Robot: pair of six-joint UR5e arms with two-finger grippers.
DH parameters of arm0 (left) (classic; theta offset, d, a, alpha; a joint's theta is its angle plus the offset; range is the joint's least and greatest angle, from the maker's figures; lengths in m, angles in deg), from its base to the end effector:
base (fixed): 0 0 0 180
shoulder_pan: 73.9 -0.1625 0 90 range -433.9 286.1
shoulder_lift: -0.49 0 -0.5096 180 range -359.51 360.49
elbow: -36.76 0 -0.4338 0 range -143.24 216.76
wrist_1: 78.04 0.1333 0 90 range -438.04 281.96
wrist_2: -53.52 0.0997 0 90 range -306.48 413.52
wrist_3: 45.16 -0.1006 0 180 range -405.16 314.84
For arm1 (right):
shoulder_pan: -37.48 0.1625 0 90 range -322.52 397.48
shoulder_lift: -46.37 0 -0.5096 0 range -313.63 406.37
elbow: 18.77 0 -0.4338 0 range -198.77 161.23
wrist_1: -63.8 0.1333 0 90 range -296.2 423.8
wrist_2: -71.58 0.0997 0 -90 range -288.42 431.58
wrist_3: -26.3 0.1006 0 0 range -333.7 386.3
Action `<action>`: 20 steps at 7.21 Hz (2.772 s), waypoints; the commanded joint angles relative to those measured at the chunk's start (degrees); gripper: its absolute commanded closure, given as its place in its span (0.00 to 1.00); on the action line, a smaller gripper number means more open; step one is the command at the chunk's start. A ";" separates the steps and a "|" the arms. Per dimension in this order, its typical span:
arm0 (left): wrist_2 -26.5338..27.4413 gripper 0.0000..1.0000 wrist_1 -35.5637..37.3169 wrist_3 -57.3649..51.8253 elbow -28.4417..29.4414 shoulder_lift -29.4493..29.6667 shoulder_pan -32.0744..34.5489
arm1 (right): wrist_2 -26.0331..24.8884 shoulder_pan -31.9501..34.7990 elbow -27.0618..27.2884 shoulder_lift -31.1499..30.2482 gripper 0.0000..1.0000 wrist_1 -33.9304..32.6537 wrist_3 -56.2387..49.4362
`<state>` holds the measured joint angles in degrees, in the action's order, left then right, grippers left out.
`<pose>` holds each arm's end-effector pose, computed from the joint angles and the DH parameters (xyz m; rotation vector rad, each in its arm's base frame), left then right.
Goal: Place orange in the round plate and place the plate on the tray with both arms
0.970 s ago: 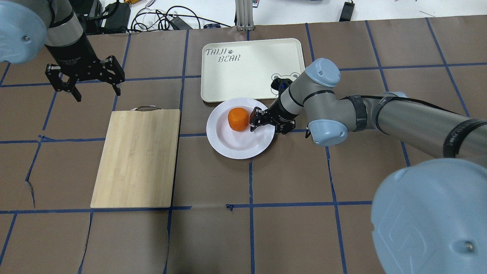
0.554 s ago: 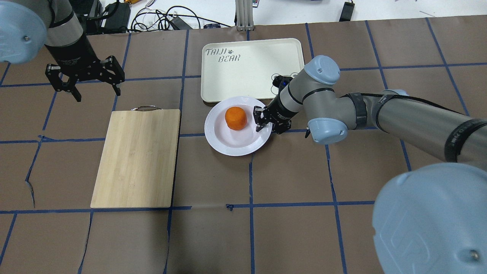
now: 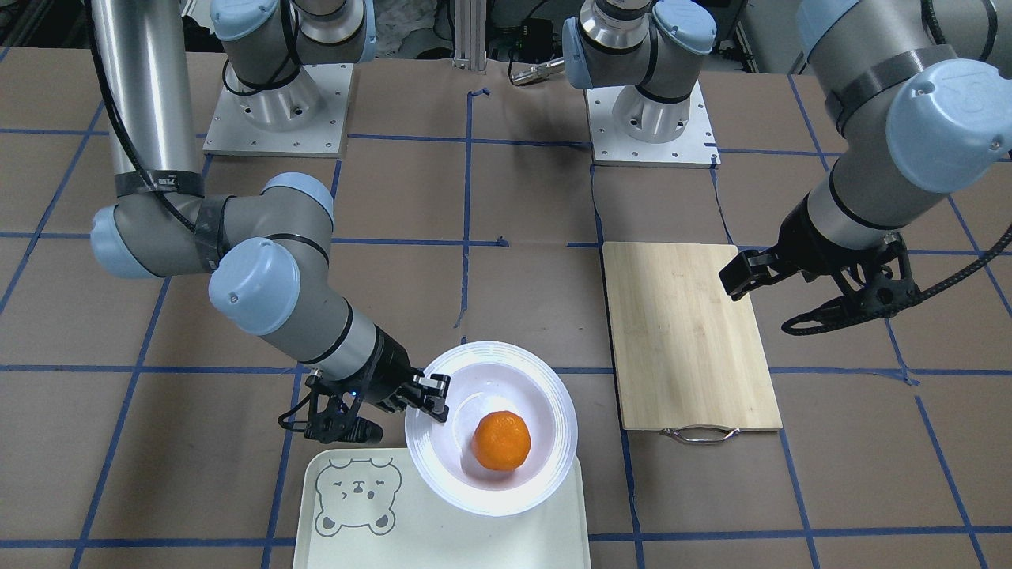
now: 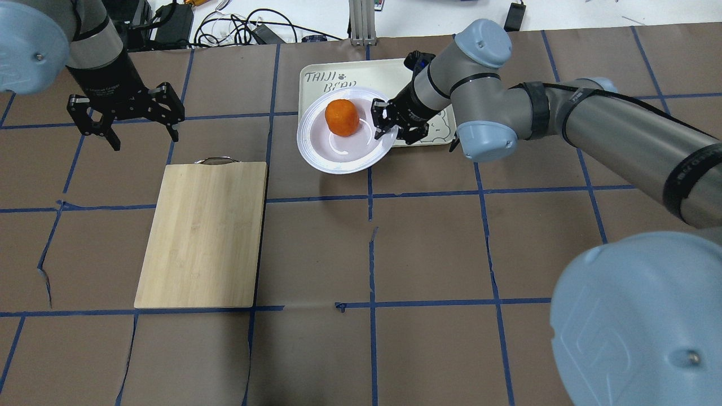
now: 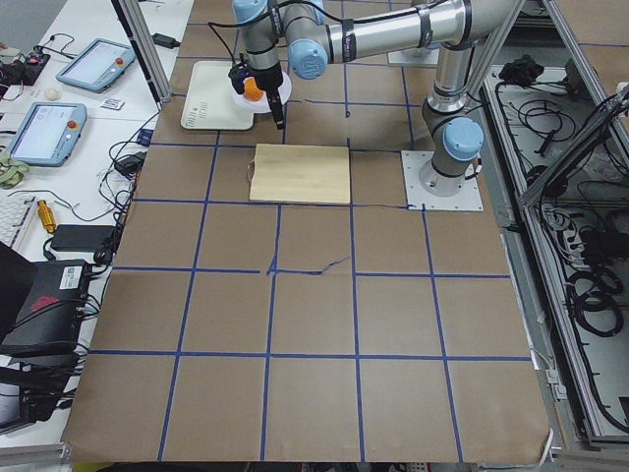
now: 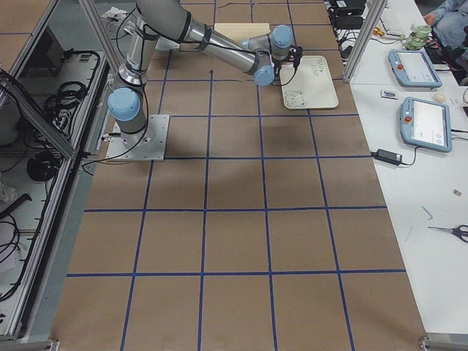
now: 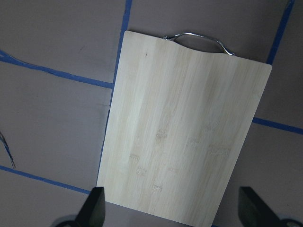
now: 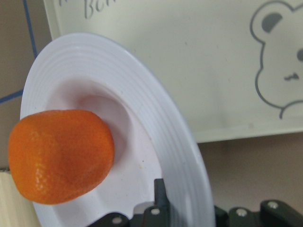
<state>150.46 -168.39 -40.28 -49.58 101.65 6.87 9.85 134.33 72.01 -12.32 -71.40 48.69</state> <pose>-0.0211 -0.6253 0.4933 -0.3583 2.9971 0.2139 0.2691 -0.7226 0.3038 0.2776 2.5922 -0.1241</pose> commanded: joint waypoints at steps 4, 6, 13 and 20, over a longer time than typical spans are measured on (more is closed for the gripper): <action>0.18 0.00 0.00 -0.05 0.03 0.00 0.00 | -0.58 -2.89 -22.67 14.65 0.98 11.61 -1.30; 0.18 0.00 -0.09 -0.05 0.03 0.00 0.00 | -0.50 -3.77 -18.47 14.39 0.70 11.98 -1.56; -0.35 0.00 -0.79 0.39 0.29 -1.49 0.96 | -20.13 -5.18 -24.59 3.96 0.00 27.05 -15.24; -0.79 0.00 -0.09 -0.14 0.11 -4.04 1.32 | -28.61 -3.42 -9.94 -25.07 0.00 48.38 -30.04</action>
<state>149.67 -168.52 -40.34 -49.46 97.67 8.15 -18.57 130.95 58.89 -35.60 -22.01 19.57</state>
